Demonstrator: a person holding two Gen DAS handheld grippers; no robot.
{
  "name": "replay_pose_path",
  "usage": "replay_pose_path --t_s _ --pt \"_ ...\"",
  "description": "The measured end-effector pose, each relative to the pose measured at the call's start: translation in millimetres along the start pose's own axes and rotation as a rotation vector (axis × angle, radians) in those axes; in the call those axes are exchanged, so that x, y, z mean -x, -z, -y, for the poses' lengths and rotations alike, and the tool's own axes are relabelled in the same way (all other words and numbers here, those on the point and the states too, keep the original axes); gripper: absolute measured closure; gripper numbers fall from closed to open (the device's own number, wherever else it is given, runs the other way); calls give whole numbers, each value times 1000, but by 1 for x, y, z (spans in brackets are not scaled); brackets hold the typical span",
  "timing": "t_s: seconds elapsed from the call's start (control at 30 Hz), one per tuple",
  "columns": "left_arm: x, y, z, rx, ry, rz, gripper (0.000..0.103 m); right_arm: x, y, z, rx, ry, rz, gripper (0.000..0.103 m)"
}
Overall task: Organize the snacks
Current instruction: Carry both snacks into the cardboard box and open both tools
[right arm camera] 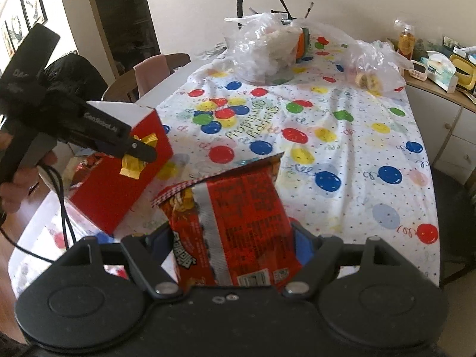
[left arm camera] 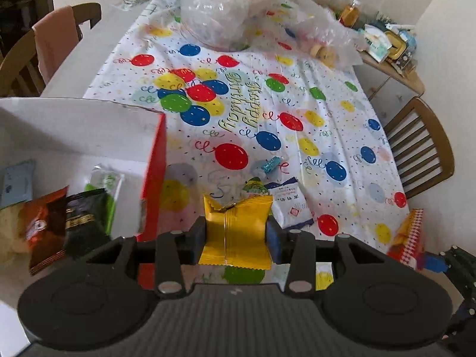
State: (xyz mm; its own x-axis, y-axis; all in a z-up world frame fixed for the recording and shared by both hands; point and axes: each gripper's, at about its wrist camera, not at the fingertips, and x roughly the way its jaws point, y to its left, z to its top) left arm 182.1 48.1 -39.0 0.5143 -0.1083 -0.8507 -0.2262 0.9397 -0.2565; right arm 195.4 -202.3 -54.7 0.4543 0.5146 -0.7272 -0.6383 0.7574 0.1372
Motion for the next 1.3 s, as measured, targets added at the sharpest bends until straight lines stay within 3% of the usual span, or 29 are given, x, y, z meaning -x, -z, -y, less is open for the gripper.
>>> replay_pose_path --t_s 0.33,0.73,1.03,1.3 --pt "51 10 -51 -8 14 25 62 2 -21 -77 13 5 29 24" --pt "98 3 -147 14 -22 80 62 -22 -53 -173 70 -2 54 24" --pt "96 -3 -215 32 -92 65 62 -69 -77 -210 91 4 13 24" --pt "71 -15 -248 24 -164 24 62 -128 -96 -220 104 23 -46 24"
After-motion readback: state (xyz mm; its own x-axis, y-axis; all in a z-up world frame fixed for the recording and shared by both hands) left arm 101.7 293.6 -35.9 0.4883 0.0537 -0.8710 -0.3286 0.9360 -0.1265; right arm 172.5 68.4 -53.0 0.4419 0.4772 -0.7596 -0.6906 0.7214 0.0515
